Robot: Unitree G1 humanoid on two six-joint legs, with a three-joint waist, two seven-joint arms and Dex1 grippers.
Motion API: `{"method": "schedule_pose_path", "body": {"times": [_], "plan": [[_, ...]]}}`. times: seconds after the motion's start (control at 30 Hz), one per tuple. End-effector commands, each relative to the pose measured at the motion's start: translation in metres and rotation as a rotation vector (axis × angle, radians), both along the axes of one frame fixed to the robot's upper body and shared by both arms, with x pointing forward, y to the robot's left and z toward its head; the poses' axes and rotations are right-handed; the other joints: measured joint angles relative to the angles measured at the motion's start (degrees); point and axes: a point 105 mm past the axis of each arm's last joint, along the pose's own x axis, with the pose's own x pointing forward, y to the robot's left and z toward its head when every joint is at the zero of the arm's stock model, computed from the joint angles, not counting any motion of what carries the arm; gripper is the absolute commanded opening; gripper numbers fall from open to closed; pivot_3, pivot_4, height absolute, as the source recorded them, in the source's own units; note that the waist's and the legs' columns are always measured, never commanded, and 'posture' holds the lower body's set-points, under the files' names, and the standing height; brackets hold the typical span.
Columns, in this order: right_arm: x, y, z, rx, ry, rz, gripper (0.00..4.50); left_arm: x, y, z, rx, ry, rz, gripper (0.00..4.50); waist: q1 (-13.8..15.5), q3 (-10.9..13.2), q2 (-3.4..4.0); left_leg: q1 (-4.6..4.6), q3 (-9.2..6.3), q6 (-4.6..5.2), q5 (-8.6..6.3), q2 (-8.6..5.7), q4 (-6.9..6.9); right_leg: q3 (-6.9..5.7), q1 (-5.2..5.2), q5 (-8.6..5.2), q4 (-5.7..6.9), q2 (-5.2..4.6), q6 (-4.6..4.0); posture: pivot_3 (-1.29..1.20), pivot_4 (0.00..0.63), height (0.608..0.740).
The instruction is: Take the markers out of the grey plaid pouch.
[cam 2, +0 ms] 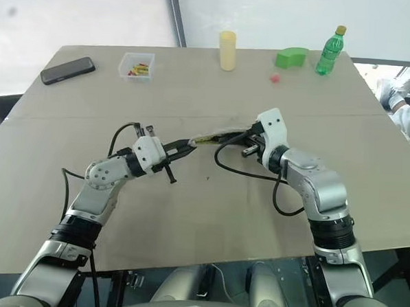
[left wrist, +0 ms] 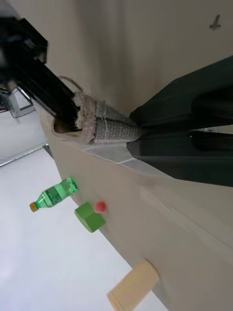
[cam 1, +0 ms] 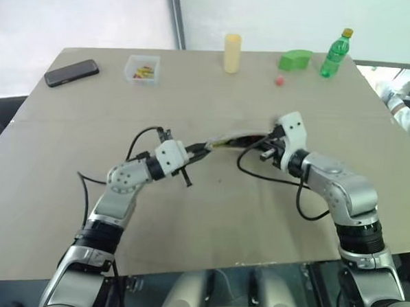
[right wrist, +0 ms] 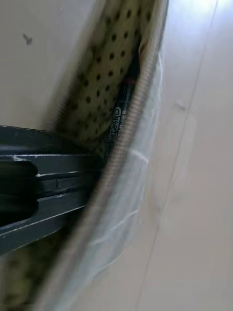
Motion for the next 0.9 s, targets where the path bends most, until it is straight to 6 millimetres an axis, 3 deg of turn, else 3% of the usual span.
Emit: {"method": "schedule_pose_path", "body": {"times": [0.03,0.23,0.37,0.4,0.47,0.57,0.63,0.8,0.9], "plan": [[-0.014,0.017,-0.003,-0.098,-0.032,0.133,0.05,-0.008,0.0,0.017,-0.075,0.009,-0.044,0.0,-0.08,0.0,0.0,0.01,0.0,0.0,0.0,0.03,0.0,0.0,0.0,0.0,0.01,0.0,0.0,0.0,0.15,0.74],[-0.012,0.026,-0.006,-0.354,-0.215,0.222,0.05,-0.009,0.006,0.021,-0.227,0.311,-0.147,0.0,-0.26,0.02,0.03,0.09,-0.02,0.21,-0.13,0.12,0.05,-0.12,0.0,0.0,0.15,0.18,0.01,0.0,0.15,0.74],[-0.006,0.031,0.011,-0.491,-0.383,0.266,0.05,-0.001,0.008,0.018,-0.245,0.44,-0.174,0.0,-0.1,0.01,0.01,0.11,-0.03,0.11,-0.07,0.14,0.1,-0.12,0.02,0.0,0.18,0.25,0.0,0.0,0.15,0.74],[-0.005,0.032,0.014,-0.518,-0.413,0.276,0.54,0.0,0.007,0.016,-0.242,0.461,-0.182,0.0,-0.04,0.01,0.01,0.1,-0.04,0.05,-0.03,0.14,0.1,-0.12,0.02,0.0,0.17,0.25,0.01,0.0,0.15,0.74],[0.0,0.034,0.012,-0.586,-0.458,0.283,0.75,-0.001,0.003,0.01,-0.253,0.533,-0.212,0.0,-0.12,0.01,0.02,0.08,-0.03,-0.03,0.02,0.1,0.11,-0.1,0.01,0.0,0.15,0.25,0.01,0.0,0.15,0.74],[0.005,0.034,0.007,-0.677,-0.497,0.295,1.97,-0.003,-0.001,0.005,-0.308,0.647,-0.261,0.0,-0.13,0.01,0.01,0.07,-0.02,-0.05,0.02,0.1,0.07,-0.08,0.01,0.0,0.07,0.26,0.0,0.0,0.15,0.74],[0.005,0.028,0.011,-0.728,-0.498,0.31,2.56,-0.007,-0.005,0.009,-0.371,0.694,-0.315,0.0,-0.09,0.03,0.01,0.05,-0.02,-0.05,0.02,0.1,0.06,-0.08,0.0,0.0,0.06,0.26,0.0,0.0,0.15,0.74],[-0.006,-0.008,0.048,-0.847,-0.479,0.34,2.56,-0.019,-0.019,0.042,-0.563,0.796,-0.485,0.0,0.06,0.08,0.02,-0.02,-0.03,-0.04,0.02,0.08,0.15,-0.09,0.01,0.0,0.05,0.2,0.01,0.0,0.15,0.74],[-0.018,-0.027,0.069,-0.873,-0.437,0.353,2.56,-0.027,-0.025,0.046,-0.581,0.855,-0.542,0.0,0.06,0.09,0.03,-0.02,-0.07,-0.02,0.0,0.1,0.16,-0.13,0.03,0.0,0.04,0.14,0.01,0.0,0.15,0.74]]}}
